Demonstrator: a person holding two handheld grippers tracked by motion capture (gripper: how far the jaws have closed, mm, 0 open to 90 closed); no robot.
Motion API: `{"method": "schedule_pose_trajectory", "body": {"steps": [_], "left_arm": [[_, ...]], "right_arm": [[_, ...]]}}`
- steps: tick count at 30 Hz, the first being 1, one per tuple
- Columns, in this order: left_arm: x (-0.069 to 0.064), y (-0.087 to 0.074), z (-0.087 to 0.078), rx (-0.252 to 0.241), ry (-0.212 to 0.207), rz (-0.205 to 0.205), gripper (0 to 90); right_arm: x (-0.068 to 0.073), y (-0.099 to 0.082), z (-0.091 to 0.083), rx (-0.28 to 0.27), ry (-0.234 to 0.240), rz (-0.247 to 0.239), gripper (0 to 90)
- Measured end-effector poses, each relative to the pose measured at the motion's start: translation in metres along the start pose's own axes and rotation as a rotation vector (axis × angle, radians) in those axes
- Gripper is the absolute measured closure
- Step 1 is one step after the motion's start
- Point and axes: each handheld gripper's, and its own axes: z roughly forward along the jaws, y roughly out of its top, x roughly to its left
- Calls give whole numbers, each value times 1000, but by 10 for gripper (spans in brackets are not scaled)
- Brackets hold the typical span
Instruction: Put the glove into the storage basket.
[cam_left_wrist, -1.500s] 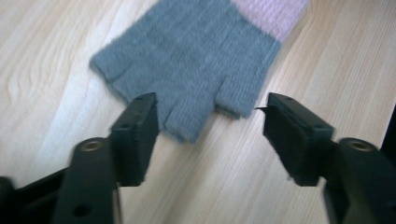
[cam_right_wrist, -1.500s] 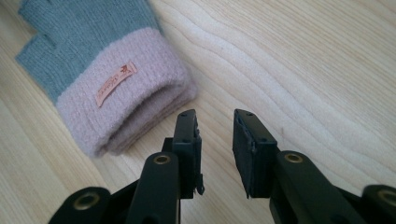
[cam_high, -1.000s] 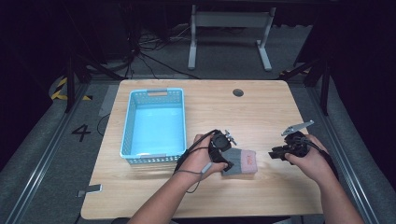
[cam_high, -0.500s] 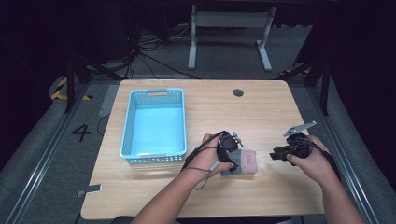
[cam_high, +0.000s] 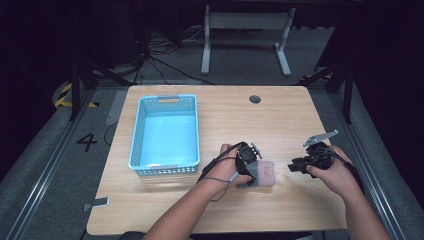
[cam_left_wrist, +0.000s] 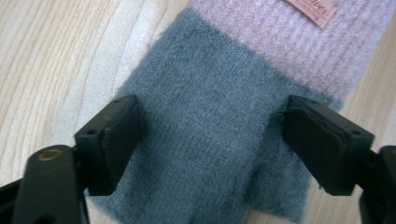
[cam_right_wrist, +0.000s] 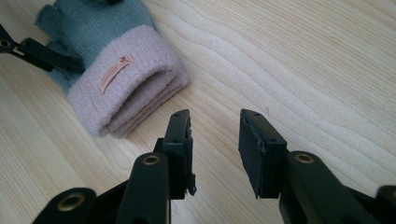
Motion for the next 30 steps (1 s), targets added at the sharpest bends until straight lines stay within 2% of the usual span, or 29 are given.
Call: {"method": "schedule_pose_trajectory", "body": {"steps": [6,12,17,21,22,26,30], "left_arm": [[-1,2,3,15,7,-4,174],[-3,3,3,25,16,-19,221],[-5,3,2,23,16,-17,316],[-6,-1,1,-13,18,-30,411],[-6,-2,1,-25,10,-31,411],[-6,-2,-1,-31,-3,-38,597],[-6,-2,-2,-29,-5,-50,659]], "right_arm": [[0,0,1,-2,2,-2,646],[0,0,1,-8,2,-2,643],[0,0,1,-8,3,-2,644],[1,1,1,-13,5,-8,644],[1,1,1,-13,5,-8,644],[1,3,3,-6,9,-10,644],[1,5,3,-8,13,-11,646]]}}
